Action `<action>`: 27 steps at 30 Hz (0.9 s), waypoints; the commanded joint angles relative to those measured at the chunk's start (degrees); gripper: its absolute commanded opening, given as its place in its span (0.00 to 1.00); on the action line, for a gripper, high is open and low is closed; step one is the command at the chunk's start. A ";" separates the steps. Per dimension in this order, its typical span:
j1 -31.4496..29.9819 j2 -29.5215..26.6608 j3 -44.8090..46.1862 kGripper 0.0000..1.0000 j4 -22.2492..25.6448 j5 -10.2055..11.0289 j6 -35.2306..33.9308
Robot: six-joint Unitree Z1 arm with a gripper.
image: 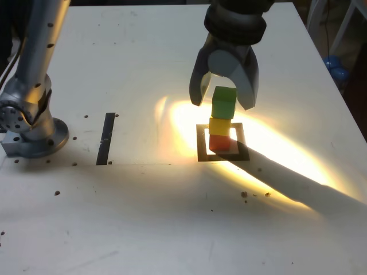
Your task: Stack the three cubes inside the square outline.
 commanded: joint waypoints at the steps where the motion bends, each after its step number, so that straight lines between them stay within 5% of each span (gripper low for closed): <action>1: 0.09 -1.78 0.66 1.00 0.42 0.43 -0.01; 10: 0.09 -11.99 8.01 1.00 0.32 4.27 -0.65; 21: 0.09 -20.98 22.28 1.00 -3.35 3.82 -2.41; 27: 0.09 -24.52 34.90 1.00 -10.19 3.52 -4.35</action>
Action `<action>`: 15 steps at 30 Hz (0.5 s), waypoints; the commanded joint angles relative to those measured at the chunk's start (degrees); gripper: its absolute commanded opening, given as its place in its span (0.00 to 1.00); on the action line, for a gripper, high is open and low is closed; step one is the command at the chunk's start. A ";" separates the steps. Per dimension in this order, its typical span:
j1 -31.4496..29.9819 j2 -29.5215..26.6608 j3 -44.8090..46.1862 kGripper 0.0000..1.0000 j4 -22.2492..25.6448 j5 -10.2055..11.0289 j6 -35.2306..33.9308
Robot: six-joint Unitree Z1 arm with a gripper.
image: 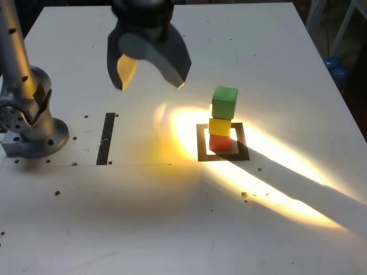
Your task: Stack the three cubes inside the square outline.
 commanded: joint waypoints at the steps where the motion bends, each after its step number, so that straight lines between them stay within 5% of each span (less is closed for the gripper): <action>1: 0.07 -1.28 4.37 1.00 -2.26 -0.30 -0.82; 15: 0.07 -2.28 21.68 1.00 -16.14 -3.83 -5.81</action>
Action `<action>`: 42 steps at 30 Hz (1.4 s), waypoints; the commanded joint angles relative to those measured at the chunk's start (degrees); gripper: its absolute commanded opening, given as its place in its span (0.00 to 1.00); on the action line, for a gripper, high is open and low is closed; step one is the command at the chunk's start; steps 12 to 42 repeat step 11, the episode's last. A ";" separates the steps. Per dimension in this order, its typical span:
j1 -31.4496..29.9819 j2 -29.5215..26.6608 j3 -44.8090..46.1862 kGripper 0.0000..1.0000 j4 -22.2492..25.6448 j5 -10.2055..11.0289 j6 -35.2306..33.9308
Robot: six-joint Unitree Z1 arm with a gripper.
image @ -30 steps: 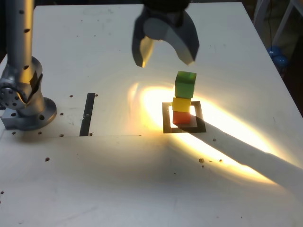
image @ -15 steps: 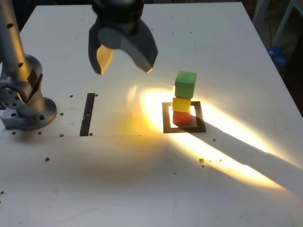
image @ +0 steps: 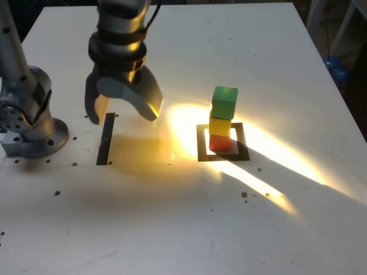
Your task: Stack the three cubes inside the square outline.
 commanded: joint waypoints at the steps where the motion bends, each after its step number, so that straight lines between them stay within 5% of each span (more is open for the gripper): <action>1: 0.08 0.00 1.63 1.00 -1.60 -0.54 -0.14; 11: 0.94 0.88 6.37 1.00 -5.60 -1.72 -0.07; 42: 0.94 0.88 6.37 1.00 -5.60 -1.72 -0.07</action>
